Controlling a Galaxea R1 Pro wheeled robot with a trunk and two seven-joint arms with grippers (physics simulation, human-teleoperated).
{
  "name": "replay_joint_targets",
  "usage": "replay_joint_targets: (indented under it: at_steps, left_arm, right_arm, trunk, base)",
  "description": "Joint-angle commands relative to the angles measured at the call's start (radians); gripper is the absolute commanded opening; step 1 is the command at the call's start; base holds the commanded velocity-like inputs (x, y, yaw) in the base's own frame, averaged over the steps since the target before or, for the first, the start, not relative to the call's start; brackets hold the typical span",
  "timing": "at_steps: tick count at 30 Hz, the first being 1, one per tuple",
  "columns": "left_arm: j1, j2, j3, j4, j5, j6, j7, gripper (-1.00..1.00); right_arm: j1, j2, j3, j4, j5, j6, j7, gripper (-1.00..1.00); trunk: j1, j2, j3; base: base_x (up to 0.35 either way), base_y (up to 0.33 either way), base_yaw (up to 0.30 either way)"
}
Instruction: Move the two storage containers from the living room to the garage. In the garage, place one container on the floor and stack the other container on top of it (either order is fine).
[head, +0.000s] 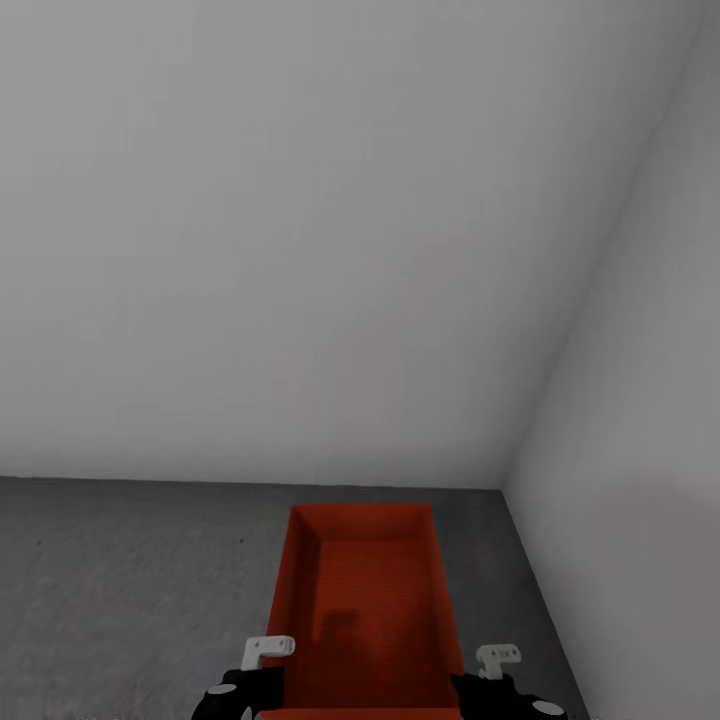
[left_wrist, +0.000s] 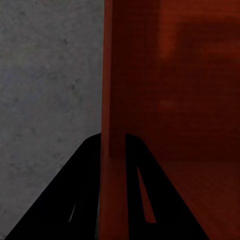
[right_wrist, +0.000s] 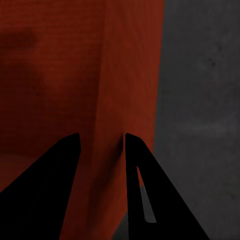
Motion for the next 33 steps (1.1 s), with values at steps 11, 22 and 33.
replay_joint_targets:
  at_steps: [11,22,33]
  left_arm:
    - [-0.001,-0.022,0.005,-0.036,-0.007,0.007,0.009,-1.0]
    - [-0.001,-0.022,0.005,-0.036,-0.007,0.007,0.009,-1.0]
    - [-0.001,-0.022,0.005,-0.036,-0.007,0.007,0.009,-1.0]
  right_arm:
    - [0.001,0.009,0.024,0.001,0.009,0.0,0.007,-1.0]
    - [0.001,0.009,0.024,0.001,0.009,0.0,0.008,-1.0]
    - [0.001,0.009,0.024,0.001,0.009,0.0,0.008,-1.0]
  trunk:
    - [0.0,0.0,-0.01]
    - [0.0,0.0,-0.011]
    - [0.0,0.0,-0.018]
  base:
    - [0.0,0.0,0.0]
    - [0.0,0.0,0.0]
    - [0.0,0.0,-0.113]
